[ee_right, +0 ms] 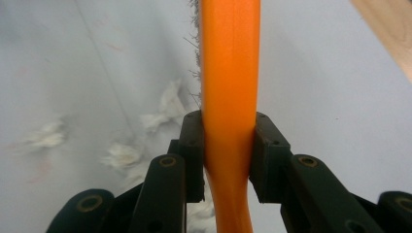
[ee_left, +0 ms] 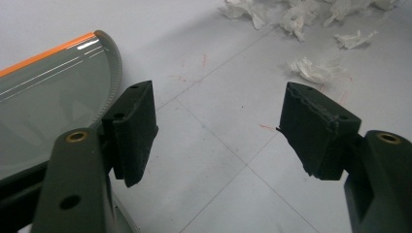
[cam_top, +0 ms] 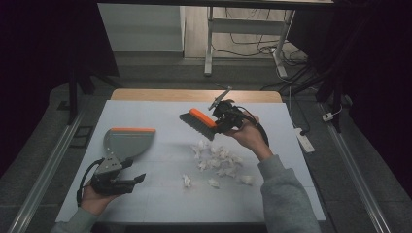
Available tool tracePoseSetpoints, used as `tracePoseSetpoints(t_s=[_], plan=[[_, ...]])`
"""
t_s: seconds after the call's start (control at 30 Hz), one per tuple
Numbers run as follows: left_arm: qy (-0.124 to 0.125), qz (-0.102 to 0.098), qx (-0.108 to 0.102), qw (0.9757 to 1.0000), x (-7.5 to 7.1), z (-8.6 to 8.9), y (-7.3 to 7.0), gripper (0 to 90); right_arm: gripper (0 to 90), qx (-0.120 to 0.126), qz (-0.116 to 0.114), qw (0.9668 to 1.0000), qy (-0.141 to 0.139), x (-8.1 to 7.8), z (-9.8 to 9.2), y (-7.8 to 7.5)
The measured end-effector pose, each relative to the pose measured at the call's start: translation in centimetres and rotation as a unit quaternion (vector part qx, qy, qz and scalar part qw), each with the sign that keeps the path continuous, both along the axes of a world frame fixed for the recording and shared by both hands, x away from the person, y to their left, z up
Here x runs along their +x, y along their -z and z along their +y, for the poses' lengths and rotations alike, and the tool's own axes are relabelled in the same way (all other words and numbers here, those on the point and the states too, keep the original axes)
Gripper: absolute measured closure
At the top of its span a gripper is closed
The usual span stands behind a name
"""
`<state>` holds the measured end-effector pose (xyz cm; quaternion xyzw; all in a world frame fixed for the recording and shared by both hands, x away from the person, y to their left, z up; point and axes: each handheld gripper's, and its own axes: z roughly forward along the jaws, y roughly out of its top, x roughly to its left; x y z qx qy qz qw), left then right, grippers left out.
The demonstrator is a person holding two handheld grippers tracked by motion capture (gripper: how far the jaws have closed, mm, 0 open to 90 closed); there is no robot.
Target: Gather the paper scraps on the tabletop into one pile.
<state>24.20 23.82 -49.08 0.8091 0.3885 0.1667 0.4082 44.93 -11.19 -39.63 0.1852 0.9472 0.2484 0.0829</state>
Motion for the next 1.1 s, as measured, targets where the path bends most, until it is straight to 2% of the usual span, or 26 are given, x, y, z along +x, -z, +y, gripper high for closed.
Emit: tracePoseSetpoints(t_s=[0.13,0.27,0.4,0.53,0.63,0.73,0.87,0.9,1.0,1.03,1.1], plan=[[-0.002,0.0,0.0,1.0,0.0,0.0,0.0,30.1,70.8,0.019,0.012,0.9997,0.006,-1.9,-1.1,-0.8],[-0.001,0.001,0.002,1.0,0.1,-0.1,0.0,30.1,70.8,0.034,0.043,0.9984,0.012,-4.0,-1.6,-0.1],[-0.001,0.001,0.003,1.0,0.1,-0.1,0.0,30.0,70.8,0.029,0.067,0.9973,0.007,-6.3,-1.3,1.0],[-0.002,0.002,0.003,1.0,0.1,-0.1,0.1,30.0,70.9,0.026,0.089,0.9956,-0.015,-8.2,-0.5,1.9],[-0.003,0.003,0.003,1.0,0.2,-0.1,0.1,30.0,70.8,0.025,0.111,0.9931,-0.029,-9.3,0.4,2.6],[-0.002,0.004,0.003,1.0,0.2,-0.1,0.1,30.0,70.8,0.008,0.136,0.9897,-0.045,-10.3,1.7,3.6],[-0.003,0.004,0.003,1.0,0.1,-0.1,0.1,30.0,70.8,-0.047,0.143,0.9872,-0.052,-10.9,3.3,5.2],[-0.003,0.004,0.002,1.0,0.2,-0.1,0.2,30.0,70.8,-0.061,0.137,0.9874,-0.05,-10.7,3.4,5.4],[-0.002,0.004,0.002,1.0,0.2,-0.1,0.2,30.0,70.8,-0.097,0.12,0.9878,-0.021,-9.5,3.2,5.7],[-0.002,0.003,0.003,1.0,0.1,0.0,0.2,30.0,70.8,-0.101,0.123,0.9873,-0.007,-8.8,2.8,5.7],[-0.002,0.003,0.002,1.0,0.2,0.0,0.2,30.0,70.8,-0.107,0.106,0.9883,0.022,-7.6,2.0,5.5]])
